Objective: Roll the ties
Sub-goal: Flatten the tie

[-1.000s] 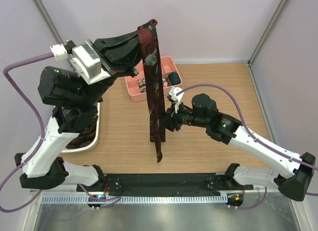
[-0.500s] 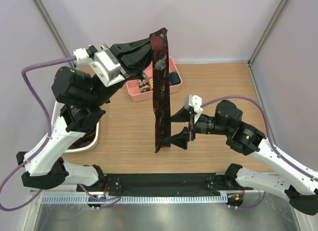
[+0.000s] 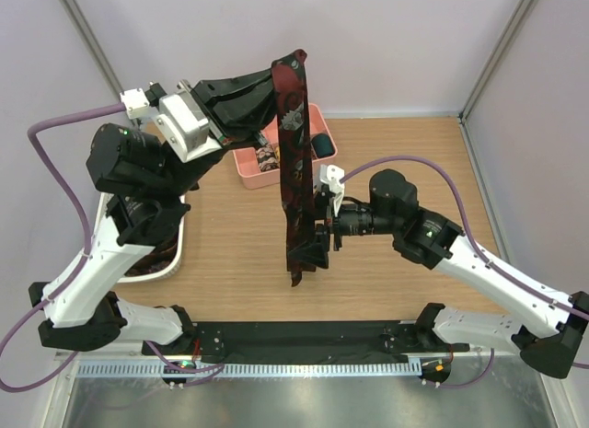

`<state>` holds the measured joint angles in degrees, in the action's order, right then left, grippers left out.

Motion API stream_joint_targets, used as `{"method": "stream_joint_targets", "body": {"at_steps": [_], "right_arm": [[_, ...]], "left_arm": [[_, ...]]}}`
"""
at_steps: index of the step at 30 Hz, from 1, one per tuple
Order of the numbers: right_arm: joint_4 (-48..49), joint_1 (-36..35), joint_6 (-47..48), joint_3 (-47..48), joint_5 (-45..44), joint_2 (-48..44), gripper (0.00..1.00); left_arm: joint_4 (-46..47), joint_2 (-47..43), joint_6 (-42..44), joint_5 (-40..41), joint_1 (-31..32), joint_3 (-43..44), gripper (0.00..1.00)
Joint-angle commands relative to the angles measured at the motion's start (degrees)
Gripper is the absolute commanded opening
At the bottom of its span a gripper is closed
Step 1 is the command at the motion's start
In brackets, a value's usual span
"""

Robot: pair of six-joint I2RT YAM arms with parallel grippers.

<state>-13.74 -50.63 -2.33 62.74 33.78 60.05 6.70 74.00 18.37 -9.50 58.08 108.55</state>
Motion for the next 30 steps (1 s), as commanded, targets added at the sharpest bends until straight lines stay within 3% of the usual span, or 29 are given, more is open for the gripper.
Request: {"method": "stream_joint_targets", "body": {"at_steps": [1,5,10,13,14,17,22,30], "right_arm": [[7.8,-0.2,-4.0,1.8,4.9,1.3,1.0],[12.7,-0.2,-7.1,-0.5,6.3,2.7,0.95],[19.3,-0.2,-11.6,-2.9,7.2,3.6,0.82],[20.2,-0.1,-13.3,-2.8,6.9,4.5,0.62],[20.2,-0.2,-13.6,-2.7,6.7,4.8,0.46],[17.5,-0.2,-13.7,-1.7,4.5,5.8,0.18],[9.5,0.3,-12.5,-0.8,1.6,6.8,0.09],[7.3,5.1,-14.4,-5.2,6.1,5.8,0.15]], "left_arm": [[3.2,-0.4,0.1,1.1,-0.3,1.8,0.0],[4.7,-0.2,1.1,2.5,-0.2,1.0,0.0],[6.4,0.4,3.5,6.5,-0.2,0.3,0.0],[10.3,0.1,6.7,9.1,-0.2,-1.8,0.0],[10.8,0.1,7.9,9.1,-0.2,-2.4,0.0],[10.3,0.1,12.5,12.7,-0.2,-3.3,0.0],[10.4,-0.1,19.1,16.5,-0.3,-6.3,0.0],[12.0,3.2,24.2,27.8,-4.0,-5.5,0.0]]}}
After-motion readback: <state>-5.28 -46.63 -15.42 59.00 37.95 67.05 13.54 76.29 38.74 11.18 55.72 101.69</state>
